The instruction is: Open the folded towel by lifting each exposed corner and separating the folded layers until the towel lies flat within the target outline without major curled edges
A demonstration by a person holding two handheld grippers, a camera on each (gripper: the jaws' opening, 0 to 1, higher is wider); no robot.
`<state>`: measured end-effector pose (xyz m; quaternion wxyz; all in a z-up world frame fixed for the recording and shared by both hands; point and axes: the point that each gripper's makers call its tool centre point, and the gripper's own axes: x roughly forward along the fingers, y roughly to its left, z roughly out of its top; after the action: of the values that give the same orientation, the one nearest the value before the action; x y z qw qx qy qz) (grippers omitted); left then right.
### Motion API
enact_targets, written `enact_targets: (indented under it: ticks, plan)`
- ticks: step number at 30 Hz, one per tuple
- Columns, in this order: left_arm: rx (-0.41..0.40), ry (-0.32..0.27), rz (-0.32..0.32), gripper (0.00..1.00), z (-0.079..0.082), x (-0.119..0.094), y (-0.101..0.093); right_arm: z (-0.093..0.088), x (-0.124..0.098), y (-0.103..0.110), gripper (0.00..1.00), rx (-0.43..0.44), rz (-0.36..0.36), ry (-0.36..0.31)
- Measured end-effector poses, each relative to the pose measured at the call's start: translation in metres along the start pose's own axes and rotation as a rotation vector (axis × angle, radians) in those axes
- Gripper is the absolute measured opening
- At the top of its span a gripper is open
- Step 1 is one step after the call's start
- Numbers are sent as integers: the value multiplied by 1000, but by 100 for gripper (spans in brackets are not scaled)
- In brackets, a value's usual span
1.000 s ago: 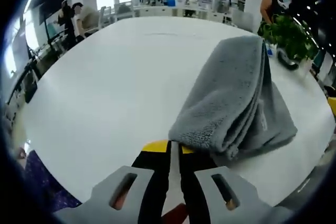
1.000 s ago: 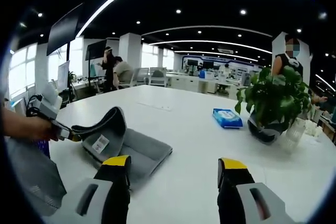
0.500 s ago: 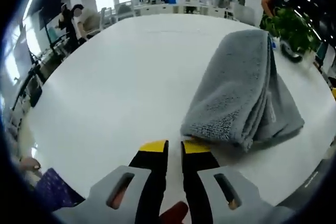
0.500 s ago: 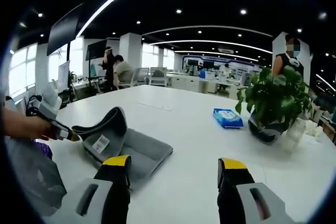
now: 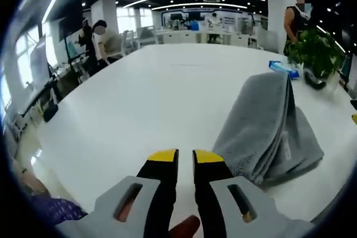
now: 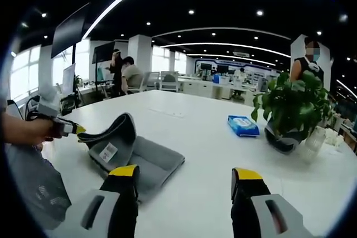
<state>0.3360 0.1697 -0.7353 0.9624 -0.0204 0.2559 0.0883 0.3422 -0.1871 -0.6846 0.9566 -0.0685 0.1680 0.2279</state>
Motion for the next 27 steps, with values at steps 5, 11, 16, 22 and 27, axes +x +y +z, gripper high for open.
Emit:
enact_targets:
  ticks: [5, 11, 16, 22, 27]
  plan:
    - [51, -66, -64, 10, 14, -1, -17, 0, 0, 1, 66, -2, 1, 1]
    - [55, -125, -137, 13, 26, -4, -34, 2, 0, 2, 67, 8, 10, -10]
    - [52, -165, -224, 17, 34, -4, -53, 1, 0, 2, 67, 11, 9, -8]
    - [107, -194, -314, 19, 39, -8, -78, 1, 0, 0, 67, 12, 4, -7]
    - [148, -182, -364, 24, 35, -9, -93, 2, -1, -1, 67, 15, 2, -9]
